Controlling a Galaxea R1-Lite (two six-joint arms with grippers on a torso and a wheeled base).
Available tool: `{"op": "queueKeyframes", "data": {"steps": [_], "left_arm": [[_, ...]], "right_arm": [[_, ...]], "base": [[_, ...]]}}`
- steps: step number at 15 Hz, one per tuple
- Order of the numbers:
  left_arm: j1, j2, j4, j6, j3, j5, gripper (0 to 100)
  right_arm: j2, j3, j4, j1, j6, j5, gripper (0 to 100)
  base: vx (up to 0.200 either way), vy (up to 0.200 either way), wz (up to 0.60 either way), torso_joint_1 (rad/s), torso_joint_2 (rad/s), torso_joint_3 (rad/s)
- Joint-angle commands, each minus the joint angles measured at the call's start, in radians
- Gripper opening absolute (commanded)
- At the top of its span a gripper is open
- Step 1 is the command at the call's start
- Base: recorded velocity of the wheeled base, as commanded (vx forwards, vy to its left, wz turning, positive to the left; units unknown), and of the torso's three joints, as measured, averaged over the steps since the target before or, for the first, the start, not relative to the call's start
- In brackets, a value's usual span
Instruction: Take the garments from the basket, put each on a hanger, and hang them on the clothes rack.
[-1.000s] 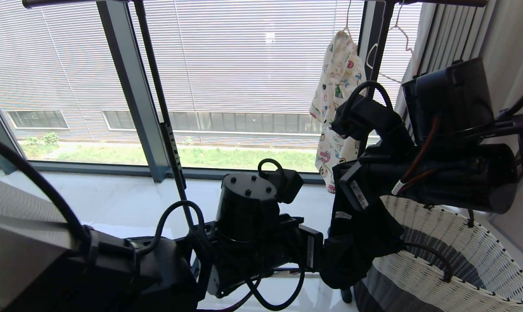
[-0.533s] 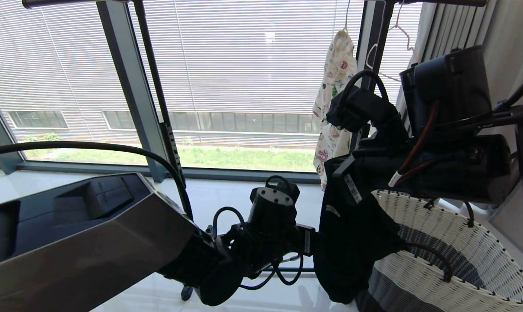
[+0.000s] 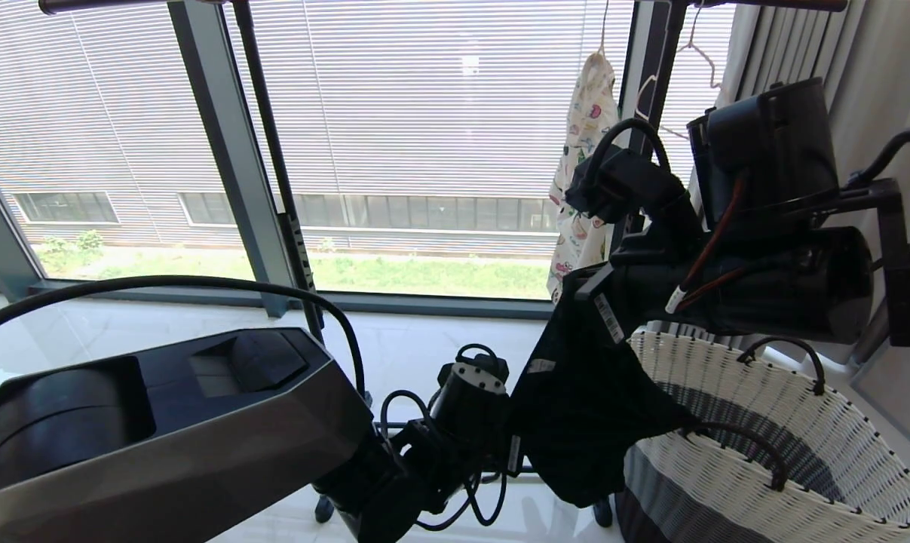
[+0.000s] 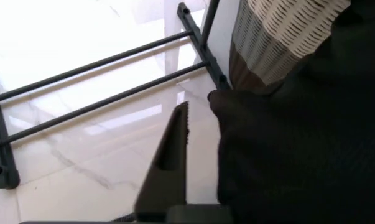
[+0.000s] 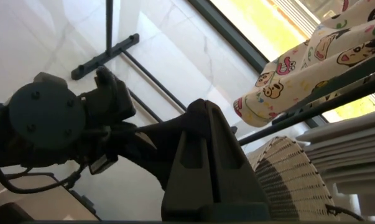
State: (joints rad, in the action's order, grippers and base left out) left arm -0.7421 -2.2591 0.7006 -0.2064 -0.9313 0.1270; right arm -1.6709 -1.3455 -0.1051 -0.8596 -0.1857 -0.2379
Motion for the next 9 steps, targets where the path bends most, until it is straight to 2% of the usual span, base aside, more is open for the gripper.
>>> {"op": "queueKeyframes", "data": {"steps": [1, 2, 3, 4, 6, 8, 9], "left_arm": [[0.004, 0.096, 0.003, 0.044, 0.081, 0.022, 0], [0.007, 0.124, 0.01, 0.07, 0.104, 0.037, 0], [0.033, 0.185, 0.066, 0.16, 0.172, 0.098, 0], [0.066, 0.248, 0.128, 0.229, 0.213, 0.106, 0], [0.119, 0.401, 0.106, 0.295, 0.226, 0.059, 0], [0.144, 0.645, -0.225, 0.317, 0.166, -0.01, 0], [0.141, 0.733, -0.403, 0.317, 0.085, -0.018, 0]], "right_arm": [[-0.026, 0.003, 0.002, 0.022, 0.019, 0.002, 0], [-0.032, 0.002, 0.004, 0.025, 0.034, 0.003, 0], [-0.053, -0.004, 0.007, 0.027, 0.089, 0.005, 0], [-0.066, -0.023, 0.012, 0.027, 0.118, 0.005, 0], [-0.066, -0.066, 0.013, 0.025, 0.129, 0.003, 0], [-0.036, -0.103, 0.007, 0.025, 0.129, 0.002, 0], [-0.012, -0.103, 0.001, 0.028, 0.129, 0.0, 0]], "base": [[0.0, 0.0, 0.0, 0.0, 0.0, 0.0], [0.0, 0.0, 0.0, 0.0, 0.0, 0.0], [0.0, 0.0, 0.0, 0.0, 0.0, 0.0], [0.0, 0.0, 0.0, 0.0, 0.0, 0.0], [0.0, 0.0, 0.0, 0.0, 0.0, 0.0], [0.0, 0.0, 0.0, 0.0, 0.0, 0.0], [0.0, 0.0, 0.0, 0.0, 0.0, 0.0]]}}
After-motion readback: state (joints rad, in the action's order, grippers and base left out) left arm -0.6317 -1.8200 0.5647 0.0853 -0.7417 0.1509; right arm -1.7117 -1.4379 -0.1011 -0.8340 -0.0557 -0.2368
